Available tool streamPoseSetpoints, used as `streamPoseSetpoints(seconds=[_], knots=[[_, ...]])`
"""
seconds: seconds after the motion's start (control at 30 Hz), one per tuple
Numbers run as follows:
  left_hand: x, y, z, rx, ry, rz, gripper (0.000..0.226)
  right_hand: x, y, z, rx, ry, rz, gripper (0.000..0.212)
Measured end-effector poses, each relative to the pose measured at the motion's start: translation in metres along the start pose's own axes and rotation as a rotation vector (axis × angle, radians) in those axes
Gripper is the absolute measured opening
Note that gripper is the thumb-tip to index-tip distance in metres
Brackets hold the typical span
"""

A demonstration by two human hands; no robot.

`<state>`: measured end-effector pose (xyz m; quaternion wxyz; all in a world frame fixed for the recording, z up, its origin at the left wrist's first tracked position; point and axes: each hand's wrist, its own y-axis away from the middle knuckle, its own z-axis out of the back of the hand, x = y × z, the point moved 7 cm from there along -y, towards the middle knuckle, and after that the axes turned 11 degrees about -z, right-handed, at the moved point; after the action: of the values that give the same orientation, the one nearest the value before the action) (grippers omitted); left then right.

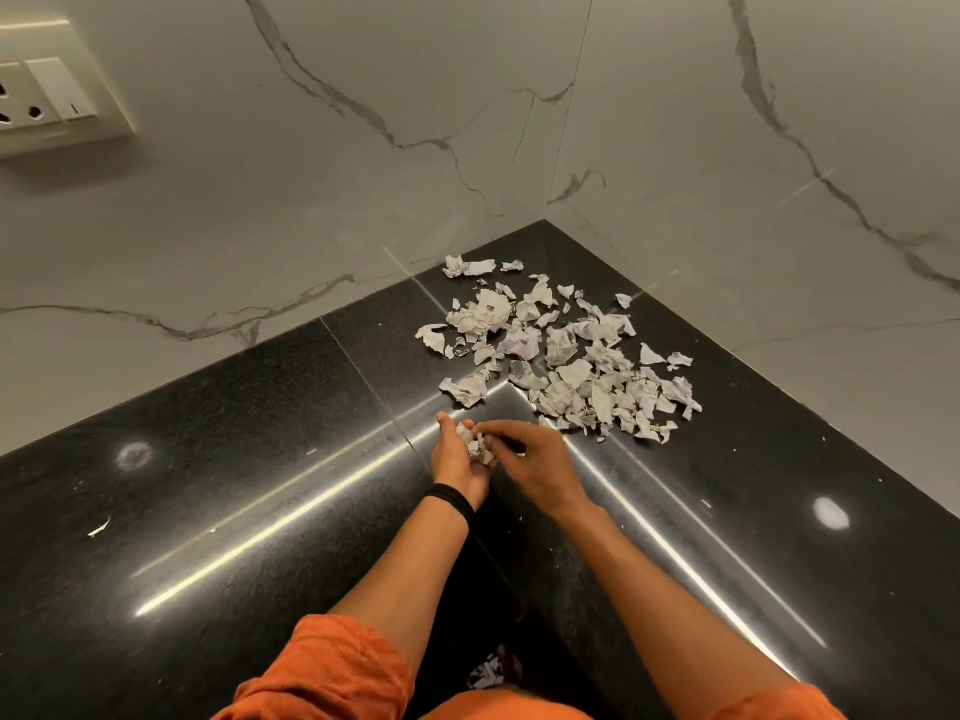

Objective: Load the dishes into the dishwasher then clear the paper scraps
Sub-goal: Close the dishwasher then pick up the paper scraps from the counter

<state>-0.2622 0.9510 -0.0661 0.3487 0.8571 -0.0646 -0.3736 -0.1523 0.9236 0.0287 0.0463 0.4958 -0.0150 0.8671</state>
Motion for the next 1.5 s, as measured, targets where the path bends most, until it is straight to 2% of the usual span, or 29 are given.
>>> streamPoseSetpoints(seconds=[0.13,0.27,0.4,0.53,0.6,0.7,0.77,0.87,1.03,1.1,1.2,1.33,1.4,1.5], knots=[[0.006,0.006,-0.008,0.032,0.008,0.015,0.049,-0.004,-0.001,0.013,-0.078,-0.088,-0.066,0.015],[0.015,0.011,-0.016,0.114,0.016,0.057,0.062,-0.006,-0.002,0.024,-0.119,-0.155,-0.117,0.014],[0.021,0.016,-0.020,0.189,-0.045,0.069,0.059,-0.002,0.000,0.005,-0.001,0.188,-0.063,0.022],[0.020,0.010,-0.012,0.131,-0.037,0.069,0.059,-0.001,-0.001,0.007,0.049,0.165,-0.046,0.025],[0.017,0.004,-0.008,0.087,-0.016,0.064,0.055,-0.002,-0.003,0.017,-0.016,0.106,-0.029,0.021],[0.011,0.008,-0.007,0.047,0.028,0.077,0.045,-0.018,-0.008,0.037,-0.158,0.058,-0.108,0.015],[0.010,0.010,-0.008,0.054,0.045,0.088,0.043,-0.032,-0.009,0.036,-0.115,0.159,-0.155,0.020],[0.009,0.014,-0.008,0.064,0.065,0.089,0.044,-0.046,0.002,0.013,0.040,0.446,-0.084,0.029],[0.005,0.008,0.001,0.048,0.005,0.020,0.042,-0.047,0.015,0.003,0.012,0.503,0.017,0.020],[0.004,0.007,0.003,0.057,-0.015,0.010,0.040,-0.050,0.013,0.013,-0.048,0.396,-0.073,0.018],[0.003,0.007,-0.002,0.095,-0.042,-0.014,0.036,-0.048,0.008,0.037,-0.176,0.029,-0.270,0.014],[0.011,0.017,-0.015,0.181,-0.138,-0.008,0.042,-0.018,0.005,0.036,-0.168,-0.230,-0.220,0.013],[0.018,0.023,-0.023,0.228,-0.212,0.002,0.046,-0.011,0.007,0.020,-0.119,-0.087,-0.162,0.016],[0.024,0.020,-0.021,0.188,-0.236,0.002,0.046,-0.012,0.008,-0.004,-0.045,0.266,-0.076,0.018]])
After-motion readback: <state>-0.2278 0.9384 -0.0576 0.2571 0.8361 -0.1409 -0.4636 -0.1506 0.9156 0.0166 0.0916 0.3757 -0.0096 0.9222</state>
